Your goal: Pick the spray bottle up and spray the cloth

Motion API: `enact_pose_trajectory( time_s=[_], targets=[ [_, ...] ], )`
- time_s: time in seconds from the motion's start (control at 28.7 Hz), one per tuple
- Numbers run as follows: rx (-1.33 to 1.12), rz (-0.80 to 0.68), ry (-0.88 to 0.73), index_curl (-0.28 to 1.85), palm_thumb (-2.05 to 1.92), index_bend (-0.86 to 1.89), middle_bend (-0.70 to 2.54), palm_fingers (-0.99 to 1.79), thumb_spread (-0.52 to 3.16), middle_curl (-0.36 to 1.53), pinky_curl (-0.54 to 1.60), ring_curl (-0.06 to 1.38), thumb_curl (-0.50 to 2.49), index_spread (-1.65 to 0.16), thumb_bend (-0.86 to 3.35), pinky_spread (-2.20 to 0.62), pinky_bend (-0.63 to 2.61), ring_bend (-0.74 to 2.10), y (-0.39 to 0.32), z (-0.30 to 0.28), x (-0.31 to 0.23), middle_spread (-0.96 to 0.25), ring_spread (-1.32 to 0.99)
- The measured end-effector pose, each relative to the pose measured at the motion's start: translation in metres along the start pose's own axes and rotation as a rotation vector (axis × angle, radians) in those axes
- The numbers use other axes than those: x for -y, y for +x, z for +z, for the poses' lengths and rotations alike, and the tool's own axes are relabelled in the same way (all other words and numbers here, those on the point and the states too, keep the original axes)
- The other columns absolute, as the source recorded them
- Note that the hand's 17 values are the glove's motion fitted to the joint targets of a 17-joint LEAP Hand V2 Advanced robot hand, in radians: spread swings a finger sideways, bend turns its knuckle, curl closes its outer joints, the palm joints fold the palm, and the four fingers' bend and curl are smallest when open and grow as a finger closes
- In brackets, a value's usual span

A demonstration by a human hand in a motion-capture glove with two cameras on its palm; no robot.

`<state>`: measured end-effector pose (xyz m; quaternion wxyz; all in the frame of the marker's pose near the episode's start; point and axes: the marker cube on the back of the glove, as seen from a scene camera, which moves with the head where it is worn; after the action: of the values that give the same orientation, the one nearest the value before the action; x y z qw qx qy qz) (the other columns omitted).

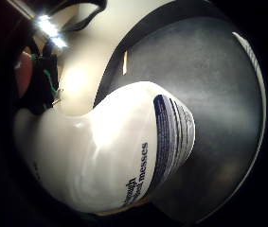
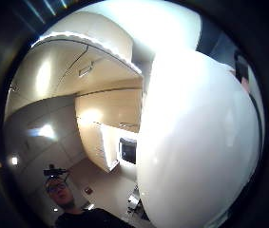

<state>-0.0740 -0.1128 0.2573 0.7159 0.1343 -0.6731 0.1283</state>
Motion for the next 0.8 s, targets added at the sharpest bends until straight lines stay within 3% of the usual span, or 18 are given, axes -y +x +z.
enact_pose_trajectory(
  time_s=[0.52,0.59,0.7,0.8],
  targets=[
    [-0.06,0.131,-0.036,0.65,1.04,0.34,0.55,1.14,0.81,0.61,0.43,0.53,0.81,-0.18,-0.03,-0.11,0.33,0.61,0.026,-0.002,-0.013,-0.08,-0.12],
    [-0.085,0.173,-0.078,0.62,0.97,0.22,0.52,0.98,0.83,0.6,0.43,0.52,0.77,-0.18,-0.07,-0.08,0.31,0.58,0.029,0.001,-0.021,-0.07,-0.11],
    [-0.094,0.215,-0.115,0.56,0.85,-0.03,0.37,0.25,0.89,0.56,0.51,0.55,0.71,-0.24,-0.09,0.0,0.47,0.52,0.033,0.002,-0.026,-0.03,-0.06],
    [-0.079,0.211,-0.12,0.5,0.82,-0.01,0.34,0.13,0.92,0.53,0.51,0.54,0.68,-0.29,-0.06,0.05,0.52,0.5,0.03,0.004,-0.027,0.0,-0.04]
  ],
)
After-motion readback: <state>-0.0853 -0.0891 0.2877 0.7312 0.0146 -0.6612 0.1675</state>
